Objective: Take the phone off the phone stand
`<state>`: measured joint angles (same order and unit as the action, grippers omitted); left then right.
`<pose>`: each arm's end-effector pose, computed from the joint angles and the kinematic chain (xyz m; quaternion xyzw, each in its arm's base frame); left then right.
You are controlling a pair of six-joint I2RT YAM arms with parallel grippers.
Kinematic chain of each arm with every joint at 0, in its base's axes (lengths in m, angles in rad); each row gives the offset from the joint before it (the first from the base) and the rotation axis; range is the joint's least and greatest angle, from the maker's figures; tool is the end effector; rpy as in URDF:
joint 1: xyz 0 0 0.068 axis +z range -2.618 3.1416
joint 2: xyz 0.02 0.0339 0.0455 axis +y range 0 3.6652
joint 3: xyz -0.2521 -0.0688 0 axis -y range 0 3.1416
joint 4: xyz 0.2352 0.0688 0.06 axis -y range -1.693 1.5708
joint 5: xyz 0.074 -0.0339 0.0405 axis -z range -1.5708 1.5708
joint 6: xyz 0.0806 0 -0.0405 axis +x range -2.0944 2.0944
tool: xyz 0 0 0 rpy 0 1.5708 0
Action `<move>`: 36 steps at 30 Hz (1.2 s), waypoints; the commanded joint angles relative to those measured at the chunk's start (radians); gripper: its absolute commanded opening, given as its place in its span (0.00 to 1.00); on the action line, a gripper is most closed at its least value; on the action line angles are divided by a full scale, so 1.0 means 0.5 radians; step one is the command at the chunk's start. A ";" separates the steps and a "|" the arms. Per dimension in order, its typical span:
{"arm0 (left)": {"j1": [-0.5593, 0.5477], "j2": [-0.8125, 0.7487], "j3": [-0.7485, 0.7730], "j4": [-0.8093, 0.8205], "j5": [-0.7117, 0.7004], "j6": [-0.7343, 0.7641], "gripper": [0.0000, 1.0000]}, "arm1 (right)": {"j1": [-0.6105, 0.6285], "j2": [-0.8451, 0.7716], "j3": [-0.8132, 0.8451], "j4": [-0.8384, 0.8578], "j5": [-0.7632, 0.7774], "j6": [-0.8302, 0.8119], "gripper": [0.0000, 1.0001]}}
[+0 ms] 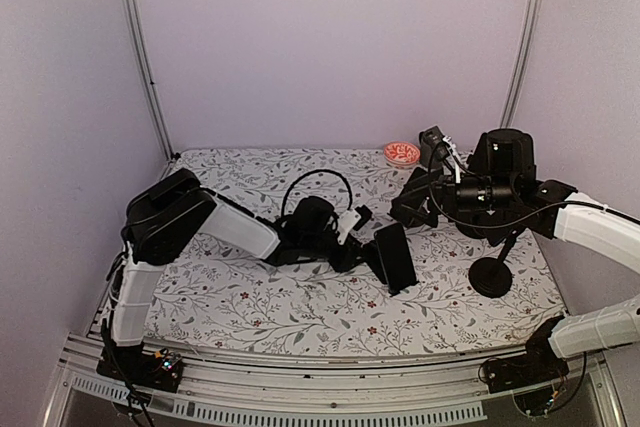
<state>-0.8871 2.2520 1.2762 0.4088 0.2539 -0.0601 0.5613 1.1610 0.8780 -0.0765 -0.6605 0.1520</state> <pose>0.2929 -0.3915 0.0665 0.4052 0.7719 -0.3164 0.3741 0.2200 0.1968 0.2882 -0.3388 0.7240 0.4378 0.4116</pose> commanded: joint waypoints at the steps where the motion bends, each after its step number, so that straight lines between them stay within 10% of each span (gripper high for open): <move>1: 0.016 0.055 0.050 -0.025 0.047 0.081 0.46 | -0.012 0.019 0.057 -0.020 -0.013 -0.040 0.99; 19: 0.191 0.040 0.121 -0.207 0.278 0.258 0.14 | -0.012 0.010 0.030 -0.051 -0.006 -0.060 0.99; 36: 0.512 -0.266 -0.078 -0.740 0.514 1.085 0.11 | -0.012 0.102 -0.011 0.037 -0.129 -0.037 0.99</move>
<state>-0.6685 2.1319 1.2133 0.1555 0.4694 0.3527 0.5613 1.1923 0.8776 -0.0937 -0.6888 0.1337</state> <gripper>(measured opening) 0.135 0.990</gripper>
